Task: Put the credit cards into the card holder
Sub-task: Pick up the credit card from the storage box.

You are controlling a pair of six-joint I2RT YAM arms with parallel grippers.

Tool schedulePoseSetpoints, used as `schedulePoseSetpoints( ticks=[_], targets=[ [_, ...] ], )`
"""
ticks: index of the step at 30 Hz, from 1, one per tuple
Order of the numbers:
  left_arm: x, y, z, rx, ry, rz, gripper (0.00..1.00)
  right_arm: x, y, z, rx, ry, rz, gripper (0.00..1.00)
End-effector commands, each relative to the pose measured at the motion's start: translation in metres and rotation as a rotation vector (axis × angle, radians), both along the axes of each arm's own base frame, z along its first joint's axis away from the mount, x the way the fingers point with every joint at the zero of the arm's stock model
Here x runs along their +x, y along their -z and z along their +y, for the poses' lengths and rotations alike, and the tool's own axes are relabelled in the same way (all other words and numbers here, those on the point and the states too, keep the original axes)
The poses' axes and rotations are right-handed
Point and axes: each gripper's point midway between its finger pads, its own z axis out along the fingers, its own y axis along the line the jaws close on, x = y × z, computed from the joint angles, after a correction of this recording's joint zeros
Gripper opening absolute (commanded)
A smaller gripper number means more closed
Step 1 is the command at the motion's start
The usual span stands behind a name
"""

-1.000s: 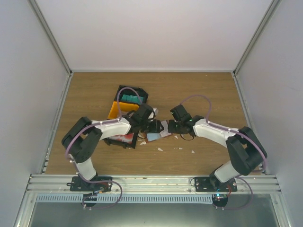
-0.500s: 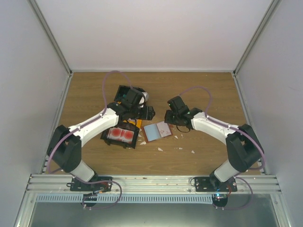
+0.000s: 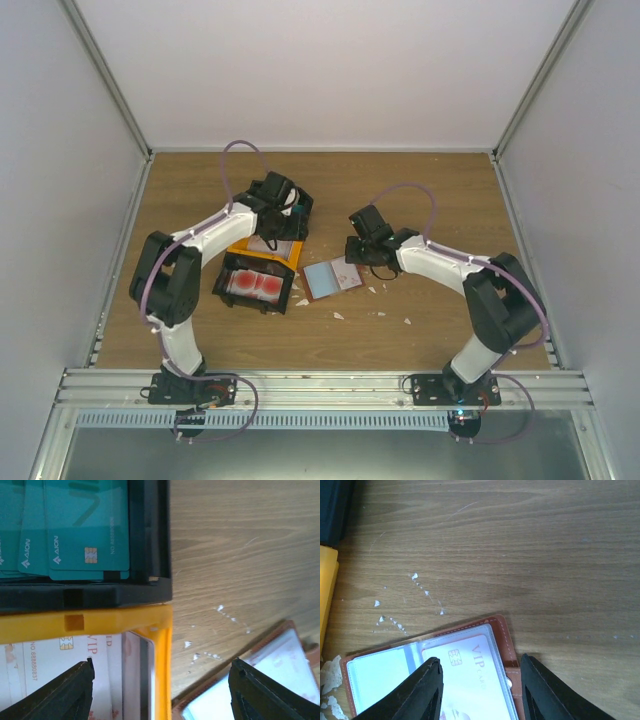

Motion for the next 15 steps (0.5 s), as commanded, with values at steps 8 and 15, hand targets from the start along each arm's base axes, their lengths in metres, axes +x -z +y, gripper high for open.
schedulePoseSetpoints(
  ticks=[8,15],
  targets=[
    [-0.005,0.037,-0.002,0.053,0.076,0.157,0.7,0.008,0.024,0.011,-0.02,-0.075,0.005,0.44],
    [-0.021,0.034,-0.01,-0.004,0.137,0.191,0.67,0.011,0.023,0.009,-0.018,-0.067,0.002,0.44]
  ],
)
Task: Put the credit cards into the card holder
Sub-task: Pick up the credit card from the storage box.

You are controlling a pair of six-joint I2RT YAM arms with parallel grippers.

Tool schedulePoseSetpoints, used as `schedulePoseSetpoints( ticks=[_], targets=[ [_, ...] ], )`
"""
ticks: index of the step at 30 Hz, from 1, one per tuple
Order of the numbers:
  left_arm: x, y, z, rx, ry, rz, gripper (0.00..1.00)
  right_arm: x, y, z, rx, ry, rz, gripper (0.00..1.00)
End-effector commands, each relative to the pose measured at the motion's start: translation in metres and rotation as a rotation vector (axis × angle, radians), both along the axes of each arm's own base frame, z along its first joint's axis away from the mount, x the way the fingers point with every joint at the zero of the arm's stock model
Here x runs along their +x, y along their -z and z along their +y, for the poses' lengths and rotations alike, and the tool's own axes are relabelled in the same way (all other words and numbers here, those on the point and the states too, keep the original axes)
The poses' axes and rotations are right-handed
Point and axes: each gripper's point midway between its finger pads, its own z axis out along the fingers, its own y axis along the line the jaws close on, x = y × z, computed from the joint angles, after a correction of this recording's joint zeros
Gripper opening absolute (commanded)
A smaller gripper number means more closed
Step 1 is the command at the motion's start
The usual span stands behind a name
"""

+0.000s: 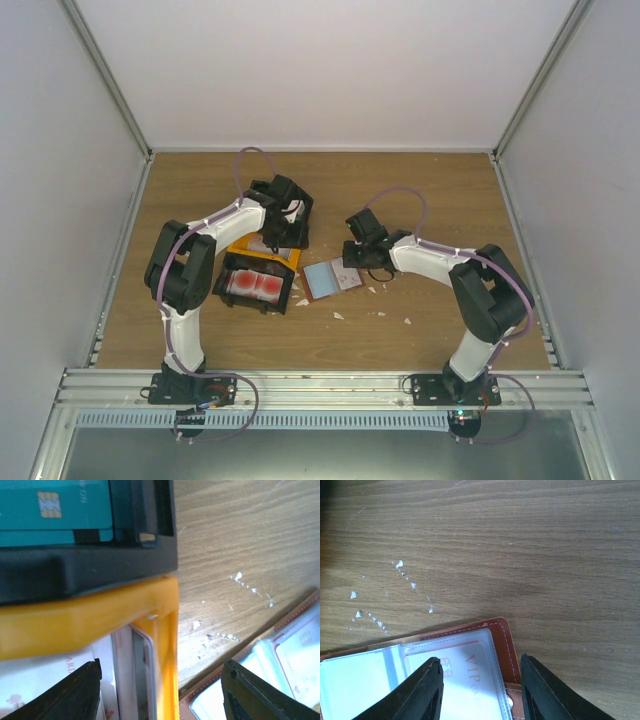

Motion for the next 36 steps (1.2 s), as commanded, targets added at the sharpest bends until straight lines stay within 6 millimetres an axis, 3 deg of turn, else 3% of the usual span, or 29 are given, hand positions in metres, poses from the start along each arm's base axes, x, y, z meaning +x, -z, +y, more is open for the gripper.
schedulePoseSetpoints(
  ticks=[1,6,12,36],
  targets=[
    [-0.013,-0.009,-0.01,-0.071,0.061,0.026,0.66,0.008,-0.005,0.002,0.001,-0.003,-0.027,0.44],
    [-0.015,-0.021,-0.014,-0.1,0.084,0.006,0.62,0.009,-0.008,-0.002,-0.005,0.012,-0.032,0.44],
    [-0.018,-0.023,-0.013,-0.106,0.091,0.006,0.49,0.007,-0.009,-0.004,-0.004,0.028,-0.026,0.43],
    [-0.019,-0.032,-0.006,-0.086,0.07,-0.021,0.27,0.008,-0.008,-0.006,-0.019,0.037,-0.026,0.43]
  ],
)
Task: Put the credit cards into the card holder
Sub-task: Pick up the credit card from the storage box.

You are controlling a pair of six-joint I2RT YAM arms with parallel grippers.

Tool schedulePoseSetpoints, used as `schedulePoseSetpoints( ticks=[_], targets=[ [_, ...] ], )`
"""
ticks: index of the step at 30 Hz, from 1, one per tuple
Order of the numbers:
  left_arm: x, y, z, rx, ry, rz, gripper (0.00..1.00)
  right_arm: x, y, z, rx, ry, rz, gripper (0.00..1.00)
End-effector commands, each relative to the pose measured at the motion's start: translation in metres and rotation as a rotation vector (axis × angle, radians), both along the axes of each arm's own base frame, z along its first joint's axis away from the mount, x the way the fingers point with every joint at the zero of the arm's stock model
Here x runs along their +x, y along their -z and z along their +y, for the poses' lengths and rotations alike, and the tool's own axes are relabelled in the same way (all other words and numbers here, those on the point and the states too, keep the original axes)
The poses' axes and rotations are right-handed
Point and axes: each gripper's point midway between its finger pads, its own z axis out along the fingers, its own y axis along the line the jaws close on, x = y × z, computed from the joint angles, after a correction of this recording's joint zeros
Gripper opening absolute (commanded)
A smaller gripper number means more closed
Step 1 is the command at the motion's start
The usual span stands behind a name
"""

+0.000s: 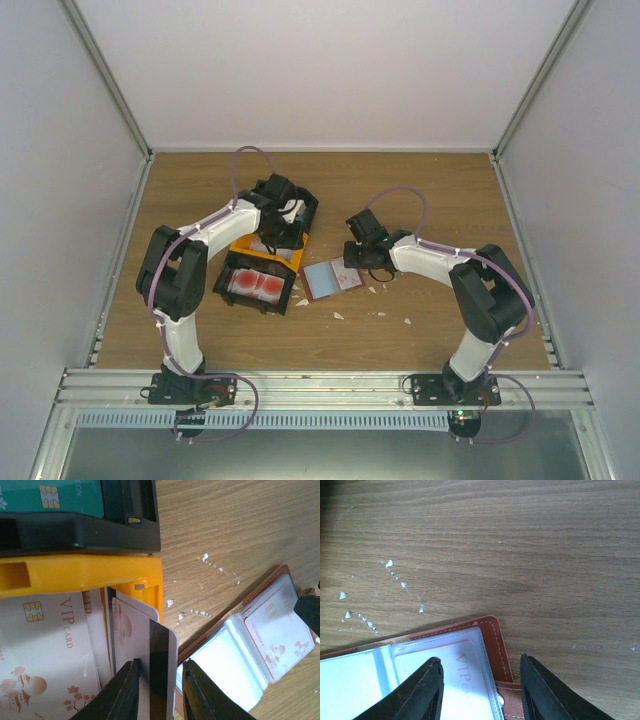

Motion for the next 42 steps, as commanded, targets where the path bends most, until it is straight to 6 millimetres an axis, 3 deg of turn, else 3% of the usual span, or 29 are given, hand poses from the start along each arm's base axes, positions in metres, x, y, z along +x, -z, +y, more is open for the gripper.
schedulePoseSetpoints(
  ticks=[1,10,21,28,34,42],
  targets=[
    [-0.003,-0.017,0.0,-0.019,0.003,-0.029,0.26,0.008,-0.009,-0.002,0.001,0.022,-0.028,0.43],
    [-0.004,-0.015,0.004,-0.007,-0.009,-0.028,0.07,0.006,-0.008,-0.001,0.005,0.017,-0.024,0.43],
    [-0.005,-0.023,0.005,-0.018,-0.009,-0.043,0.05,0.005,-0.008,-0.002,0.007,0.019,-0.023,0.43],
    [-0.013,-0.022,-0.005,-0.075,0.043,-0.015,0.11,0.005,-0.008,0.0,0.014,0.016,-0.023,0.43],
    [-0.018,-0.019,-0.008,-0.1,0.051,0.004,0.09,0.004,-0.006,0.001,0.014,0.014,-0.016,0.43],
    [-0.009,-0.036,0.005,-0.041,0.009,-0.074,0.0,0.006,-0.013,0.001,0.024,0.021,-0.028,0.43]
  ],
)
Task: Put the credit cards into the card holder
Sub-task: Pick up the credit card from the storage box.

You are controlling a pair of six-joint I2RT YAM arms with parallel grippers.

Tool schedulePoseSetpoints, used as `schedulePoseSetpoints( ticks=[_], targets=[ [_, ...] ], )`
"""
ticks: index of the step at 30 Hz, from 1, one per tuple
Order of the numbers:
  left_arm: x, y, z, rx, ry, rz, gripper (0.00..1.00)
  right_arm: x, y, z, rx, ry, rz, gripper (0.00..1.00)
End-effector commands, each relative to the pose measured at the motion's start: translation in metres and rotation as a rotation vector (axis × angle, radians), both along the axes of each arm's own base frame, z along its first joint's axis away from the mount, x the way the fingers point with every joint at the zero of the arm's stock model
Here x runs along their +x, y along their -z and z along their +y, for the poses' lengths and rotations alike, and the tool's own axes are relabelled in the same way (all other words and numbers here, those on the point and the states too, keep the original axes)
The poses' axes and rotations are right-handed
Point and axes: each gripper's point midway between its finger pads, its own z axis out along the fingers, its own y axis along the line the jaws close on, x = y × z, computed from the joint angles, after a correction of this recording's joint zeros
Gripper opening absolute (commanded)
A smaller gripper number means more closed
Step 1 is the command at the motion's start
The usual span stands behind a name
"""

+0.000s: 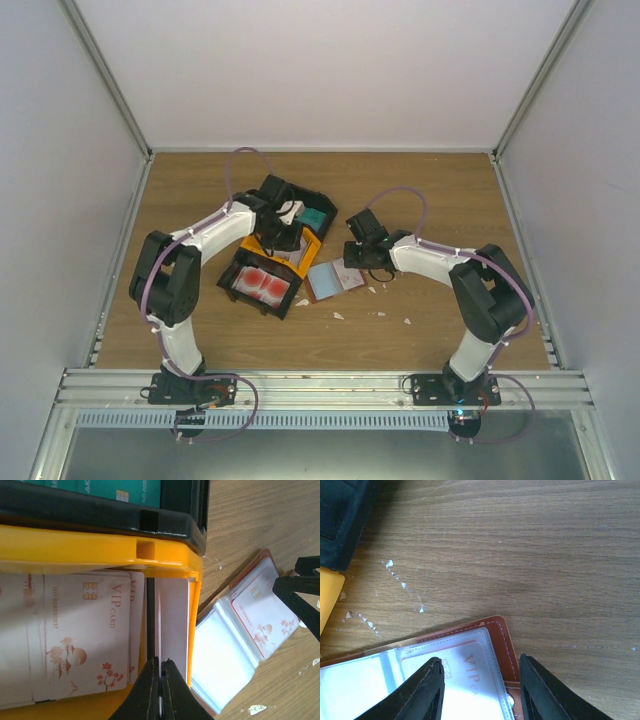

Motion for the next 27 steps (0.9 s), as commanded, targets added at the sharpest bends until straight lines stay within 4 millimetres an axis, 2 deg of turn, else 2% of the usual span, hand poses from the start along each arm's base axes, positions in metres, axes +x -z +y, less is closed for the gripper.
schedulePoseSetpoints(
  ticks=[1,5,8,11,14,15,18,20,21,25,27],
  targets=[
    [0.005,-0.029,0.009,0.019,-0.027,-0.093,0.0,0.006,-0.016,0.001,0.028,0.021,-0.036,0.43],
    [0.012,-0.047,0.024,0.069,-0.086,-0.171,0.0,0.01,-0.038,0.004,0.058,0.011,-0.087,0.44],
    [0.016,-0.066,0.028,0.052,-0.119,-0.241,0.0,0.012,-0.062,0.008,0.104,-0.012,-0.144,0.47],
    [0.016,-0.094,0.022,-0.032,-0.123,-0.319,0.0,0.007,-0.091,0.02,0.205,-0.081,-0.212,0.49],
    [0.009,-0.128,0.006,-0.178,-0.087,-0.385,0.0,-0.003,-0.132,0.035,0.378,-0.164,-0.307,0.55],
    [0.005,-0.141,0.0,-0.24,-0.071,-0.402,0.0,-0.009,-0.151,0.039,0.452,-0.193,-0.35,0.57],
    [-0.012,-0.187,-0.02,-0.446,-0.011,-0.448,0.0,-0.022,-0.193,0.045,0.638,-0.256,-0.442,0.63],
    [-0.027,-0.215,-0.033,-0.602,0.034,-0.443,0.0,-0.032,-0.221,0.049,0.75,-0.298,-0.498,0.72],
    [-0.034,-0.226,-0.037,-0.662,0.061,-0.444,0.0,-0.037,-0.228,0.051,0.79,-0.313,-0.497,0.76],
    [-0.059,-0.254,-0.051,-0.853,0.132,-0.36,0.0,-0.055,-0.263,0.06,0.949,-0.395,-0.511,0.8],
    [-0.069,-0.259,-0.054,-0.901,0.161,-0.329,0.0,-0.062,-0.273,0.063,1.002,-0.425,-0.505,0.75]
  ],
)
